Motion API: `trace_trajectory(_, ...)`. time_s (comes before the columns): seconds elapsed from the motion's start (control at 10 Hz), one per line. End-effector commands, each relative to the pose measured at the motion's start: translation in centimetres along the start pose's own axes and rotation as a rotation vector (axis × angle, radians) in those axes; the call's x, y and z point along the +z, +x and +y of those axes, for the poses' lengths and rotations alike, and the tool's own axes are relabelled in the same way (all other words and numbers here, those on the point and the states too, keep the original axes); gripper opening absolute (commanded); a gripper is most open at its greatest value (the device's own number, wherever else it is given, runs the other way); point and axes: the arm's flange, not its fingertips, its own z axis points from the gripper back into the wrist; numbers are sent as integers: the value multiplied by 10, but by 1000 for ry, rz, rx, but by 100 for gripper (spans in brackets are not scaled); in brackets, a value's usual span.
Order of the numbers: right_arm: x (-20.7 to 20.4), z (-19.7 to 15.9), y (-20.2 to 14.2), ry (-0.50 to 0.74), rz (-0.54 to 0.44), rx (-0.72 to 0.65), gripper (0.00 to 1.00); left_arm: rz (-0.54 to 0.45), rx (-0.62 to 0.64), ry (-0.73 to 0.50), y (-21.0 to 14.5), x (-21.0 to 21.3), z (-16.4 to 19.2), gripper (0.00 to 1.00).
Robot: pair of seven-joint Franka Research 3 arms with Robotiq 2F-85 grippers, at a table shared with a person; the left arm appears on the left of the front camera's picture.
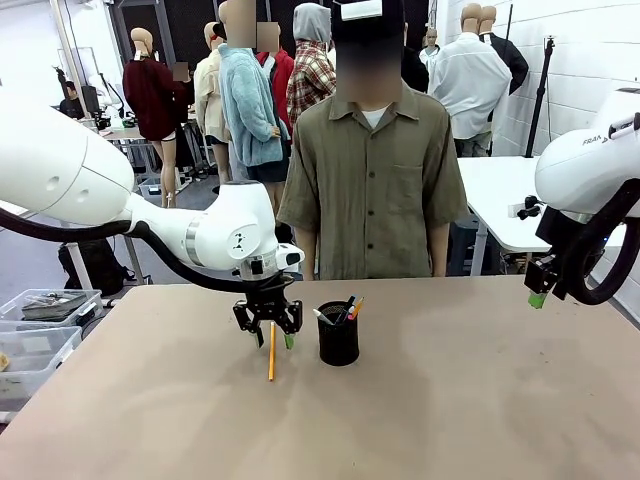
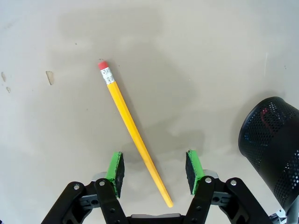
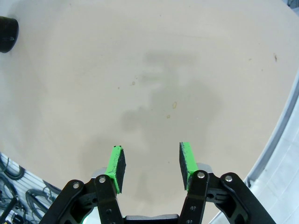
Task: Place the pens into the pen holder.
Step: Pick up a writing instrument from the table and place it into the Pen holder.
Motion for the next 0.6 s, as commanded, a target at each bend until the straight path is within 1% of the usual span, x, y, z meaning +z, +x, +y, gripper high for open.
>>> trace_trajectory(0.0,-2,0,-2,-31,2,11,60,10,37,34,3,1,-2,66)
trace_trajectory(0.1,-2,0,-2,-31,2,11,60,15,38,40,1,-1,0,59)
trace_trajectory(0.2,-2,0,-2,-31,2,11,60,19,36,42,0,-3,1,46)
trace_trajectory(0.4,-2,0,-2,-31,2,11,60,18,40,53,-3,-4,1,7)
trace_trajectory(0.5,-2,0,-2,-31,2,11,60,16,40,57,-4,-4,1,0)
